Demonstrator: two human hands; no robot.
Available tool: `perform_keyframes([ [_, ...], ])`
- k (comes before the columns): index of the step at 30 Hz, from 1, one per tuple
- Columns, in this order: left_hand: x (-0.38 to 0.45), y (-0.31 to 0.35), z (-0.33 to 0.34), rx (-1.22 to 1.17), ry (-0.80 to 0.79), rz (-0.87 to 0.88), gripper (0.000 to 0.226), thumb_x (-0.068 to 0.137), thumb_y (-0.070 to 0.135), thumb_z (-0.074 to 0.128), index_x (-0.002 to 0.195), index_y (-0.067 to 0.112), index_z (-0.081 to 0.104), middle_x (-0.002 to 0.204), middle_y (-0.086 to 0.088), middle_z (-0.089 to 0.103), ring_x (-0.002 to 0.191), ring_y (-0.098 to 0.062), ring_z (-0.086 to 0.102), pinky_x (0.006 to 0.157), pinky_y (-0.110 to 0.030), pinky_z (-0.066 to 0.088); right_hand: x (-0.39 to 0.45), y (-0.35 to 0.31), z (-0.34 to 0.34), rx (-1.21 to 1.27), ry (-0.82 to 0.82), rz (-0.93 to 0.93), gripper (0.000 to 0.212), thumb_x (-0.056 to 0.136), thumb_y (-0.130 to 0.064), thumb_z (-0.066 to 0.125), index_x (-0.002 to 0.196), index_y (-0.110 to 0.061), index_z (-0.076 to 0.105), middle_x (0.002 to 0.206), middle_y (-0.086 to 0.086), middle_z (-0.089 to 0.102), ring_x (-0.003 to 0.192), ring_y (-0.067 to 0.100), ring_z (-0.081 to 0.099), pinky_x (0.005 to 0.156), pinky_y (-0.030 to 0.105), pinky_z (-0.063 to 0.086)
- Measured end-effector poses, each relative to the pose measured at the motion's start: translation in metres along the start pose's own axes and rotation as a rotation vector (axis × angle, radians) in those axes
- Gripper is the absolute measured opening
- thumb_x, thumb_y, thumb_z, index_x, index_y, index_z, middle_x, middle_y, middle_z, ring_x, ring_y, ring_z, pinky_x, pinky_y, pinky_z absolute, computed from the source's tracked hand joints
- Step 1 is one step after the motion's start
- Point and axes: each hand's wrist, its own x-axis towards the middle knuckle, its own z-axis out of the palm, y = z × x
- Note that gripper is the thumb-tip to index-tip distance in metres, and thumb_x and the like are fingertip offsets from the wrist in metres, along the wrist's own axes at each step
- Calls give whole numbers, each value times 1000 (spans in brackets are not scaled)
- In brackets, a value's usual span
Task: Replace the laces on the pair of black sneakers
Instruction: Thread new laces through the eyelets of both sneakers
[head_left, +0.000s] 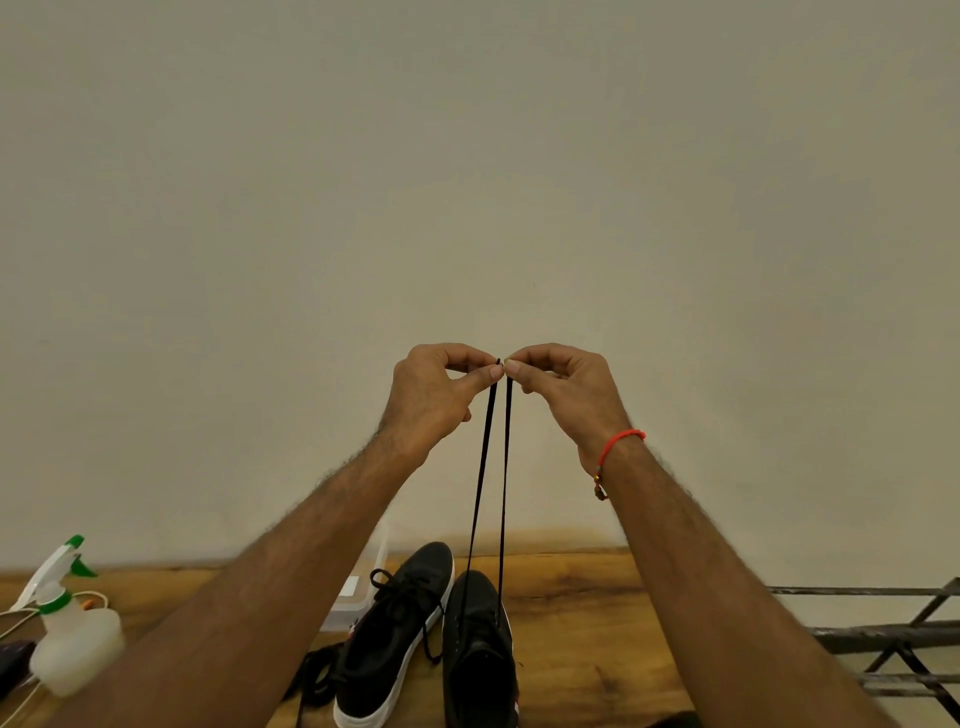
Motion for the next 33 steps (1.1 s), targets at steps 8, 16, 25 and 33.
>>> perform_keyframes([
  [8, 1, -2, 0, 14, -3, -3, 8, 91, 31, 76, 98, 28, 75, 99, 15, 68, 52, -3, 60, 43, -9, 40, 0, 0, 1, -1, -11, 1, 3, 86, -26, 78, 88, -24, 79, 90, -9, 75, 85, 8, 66, 89, 33, 54],
  [16, -3, -28, -4, 105, 1, -4, 10, 102, 28, 59, 109, 23, 63, 89, 6, 74, 62, -12, 70, 49, -22, 52, -6, 14, -2, 37, -81, 102, 11, 102, -26, 57, 107, -18, 62, 89, 0, 76, 83, 19, 72, 84, 37, 55],
  [25, -51, -140, -3, 293, -54, -89, 12, 101, 13, 60, 103, 24, 55, 89, 6, 63, 59, -9, 67, 56, -27, 57, -32, 94, 3, -108, -107, 246, 10, 94, -18, 68, 98, -13, 76, 79, 1, 74, 65, 6, 62, 68, 20, 55],
  [33, -127, -237, 30, 316, -261, -389, 20, 99, 11, 61, 90, 27, 70, 73, 6, 70, 63, -7, 67, 65, -29, 60, -73, 186, 18, -184, -228, 433, 13, 95, -9, 66, 105, -18, 70, 86, -5, 78, 70, 12, 64, 71, 24, 55],
])
